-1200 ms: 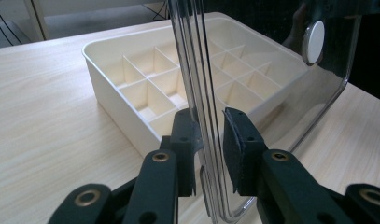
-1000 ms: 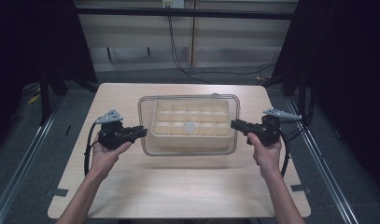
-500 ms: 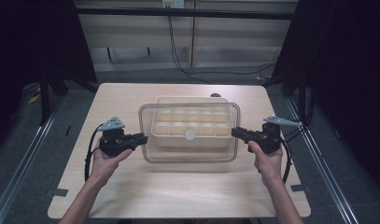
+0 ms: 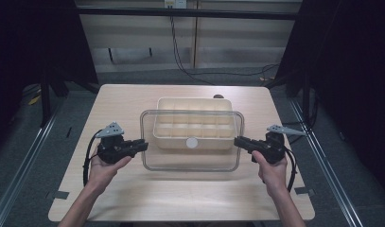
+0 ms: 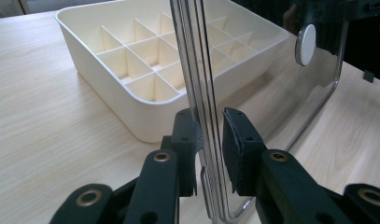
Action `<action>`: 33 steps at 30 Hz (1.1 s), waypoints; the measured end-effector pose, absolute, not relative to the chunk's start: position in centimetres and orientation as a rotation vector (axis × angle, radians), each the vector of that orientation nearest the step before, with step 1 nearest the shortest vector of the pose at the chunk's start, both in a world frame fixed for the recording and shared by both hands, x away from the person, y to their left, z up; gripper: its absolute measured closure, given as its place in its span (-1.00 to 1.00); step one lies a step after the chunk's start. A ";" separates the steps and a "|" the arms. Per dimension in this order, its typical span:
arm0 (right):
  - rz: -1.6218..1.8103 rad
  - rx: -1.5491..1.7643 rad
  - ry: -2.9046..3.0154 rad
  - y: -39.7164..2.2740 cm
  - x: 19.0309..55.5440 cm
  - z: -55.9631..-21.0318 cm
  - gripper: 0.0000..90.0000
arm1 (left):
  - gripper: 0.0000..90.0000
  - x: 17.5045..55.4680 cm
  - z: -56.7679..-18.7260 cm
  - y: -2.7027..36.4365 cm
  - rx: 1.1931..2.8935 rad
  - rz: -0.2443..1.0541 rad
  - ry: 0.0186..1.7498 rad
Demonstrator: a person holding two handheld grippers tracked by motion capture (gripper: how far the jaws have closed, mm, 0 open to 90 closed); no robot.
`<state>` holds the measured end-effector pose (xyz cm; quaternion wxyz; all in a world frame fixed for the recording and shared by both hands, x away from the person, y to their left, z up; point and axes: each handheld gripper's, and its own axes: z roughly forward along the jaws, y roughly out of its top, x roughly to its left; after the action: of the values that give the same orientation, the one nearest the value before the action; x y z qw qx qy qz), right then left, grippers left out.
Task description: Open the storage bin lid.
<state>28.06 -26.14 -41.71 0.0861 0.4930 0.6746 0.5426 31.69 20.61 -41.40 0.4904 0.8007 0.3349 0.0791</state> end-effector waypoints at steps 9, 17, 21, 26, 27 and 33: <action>1.608 1.476 2.031 -26.0 27.1 -42.0 0.64 | 0.68 30.9 -41.8 21.0 1.958 0.158 0.807; 1.608 1.475 2.052 -25.9 26.0 -42.3 0.65 | 0.68 29.9 -42.2 21.0 1.979 0.158 0.813; 1.609 1.492 2.059 -25.9 25.4 -42.5 0.65 | 0.68 29.4 -42.2 21.0 1.972 0.165 0.808; 1.607 1.501 2.069 -25.9 24.7 -42.7 0.65 | 0.68 28.7 -42.5 21.1 1.983 0.152 0.807; 1.604 1.496 2.070 -25.9 24.6 -42.8 0.65 | 0.68 28.6 -42.7 21.1 1.995 0.149 0.807; 1.589 1.498 2.098 -25.7 23.9 -43.1 0.65 | 0.68 27.9 -43.3 21.5 2.002 0.121 0.815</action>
<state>23.93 -25.65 -43.08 0.0564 0.4938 0.6917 0.5239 27.86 21.47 -43.33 0.4692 0.8165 0.3327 0.0495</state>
